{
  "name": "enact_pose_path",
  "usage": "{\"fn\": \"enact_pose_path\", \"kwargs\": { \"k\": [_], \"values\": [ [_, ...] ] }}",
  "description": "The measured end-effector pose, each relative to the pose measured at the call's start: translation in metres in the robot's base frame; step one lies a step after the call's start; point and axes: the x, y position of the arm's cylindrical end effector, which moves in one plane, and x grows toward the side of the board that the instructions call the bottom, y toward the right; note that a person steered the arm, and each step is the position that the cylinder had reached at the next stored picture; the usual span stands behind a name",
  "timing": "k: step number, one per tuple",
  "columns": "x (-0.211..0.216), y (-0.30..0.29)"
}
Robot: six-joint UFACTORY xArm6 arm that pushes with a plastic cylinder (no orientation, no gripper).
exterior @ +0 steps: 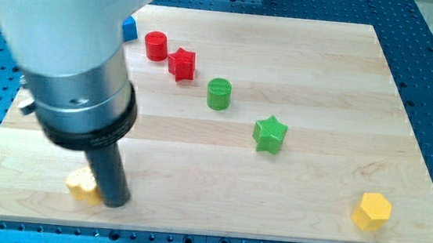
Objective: Slide the hexagon to the right of the yellow heart
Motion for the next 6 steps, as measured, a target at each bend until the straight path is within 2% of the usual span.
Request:
{"fn": "enact_pose_path", "kwargs": {
  "k": [1, 3, 6],
  "values": [
    [0.000, -0.017],
    [-0.032, -0.104],
    [-0.045, 0.130]
  ]
}}
